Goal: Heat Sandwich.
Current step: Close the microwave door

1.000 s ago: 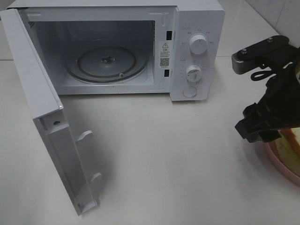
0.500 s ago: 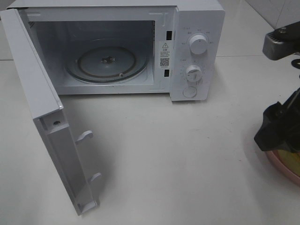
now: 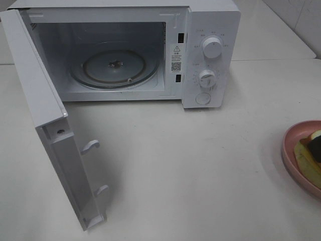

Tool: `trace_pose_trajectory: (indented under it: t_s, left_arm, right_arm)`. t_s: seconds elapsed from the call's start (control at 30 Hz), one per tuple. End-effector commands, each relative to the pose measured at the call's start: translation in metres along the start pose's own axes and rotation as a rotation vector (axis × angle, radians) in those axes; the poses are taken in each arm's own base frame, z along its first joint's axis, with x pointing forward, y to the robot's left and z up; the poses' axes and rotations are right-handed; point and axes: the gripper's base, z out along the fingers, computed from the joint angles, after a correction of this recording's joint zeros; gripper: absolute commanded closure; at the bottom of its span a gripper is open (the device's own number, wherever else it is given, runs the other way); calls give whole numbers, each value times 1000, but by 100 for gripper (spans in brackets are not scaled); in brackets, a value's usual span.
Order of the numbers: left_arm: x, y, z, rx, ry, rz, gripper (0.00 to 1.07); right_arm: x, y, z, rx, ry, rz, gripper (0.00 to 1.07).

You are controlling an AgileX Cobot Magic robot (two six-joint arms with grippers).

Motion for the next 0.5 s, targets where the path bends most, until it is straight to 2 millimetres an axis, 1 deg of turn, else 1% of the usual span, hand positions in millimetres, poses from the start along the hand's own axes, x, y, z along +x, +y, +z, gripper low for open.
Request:
trace_pose_trajectory:
  t_s: [0.03,0.1,0.13,0.2,0.23,0.27,0.37,0.4,0.43,0.5]
  left_arm:
    - [2,0,-2,-4,-26,-3,3]
    - [2,0,-2,-4,-26,-3,3]
    - [2,0,-2,-4,-26,-3,3]
    - [2,0,-2,-4,-26,-3,3]
    - [2,0,-2,-4,-26,-3,3]
    - [2,0,-2,-4,-26,-3,3]
    - [2,0,-2,-4,-26,-3,3]
    - [2,0,-2,-4,-26,-3,3]
    - [2,0,-2,-4,-26,-3,3]
    - [2,0,-2,-4,-26,-3,3]
  right_arm:
    - [9,-1,-11,7,-20,-11,30]
    - [12,-1,-15,13,-33,-9,31]
    - [17,-1,-22,12,-60,-1,31]
    - [23,-2,-29,19,-96,-2,31]
    - [30,-3,-36,28,-133,-4,31]
    - [30,-3,-36,28,-133,-4,31]
    - [44,-4,-35,41,-155,18,31]
    - [44,-4,-35,41,-155,18,31]
    - [54,-7,-33,67,-161,61,31]
    - [65,-10,-31,101,-173,109,31]
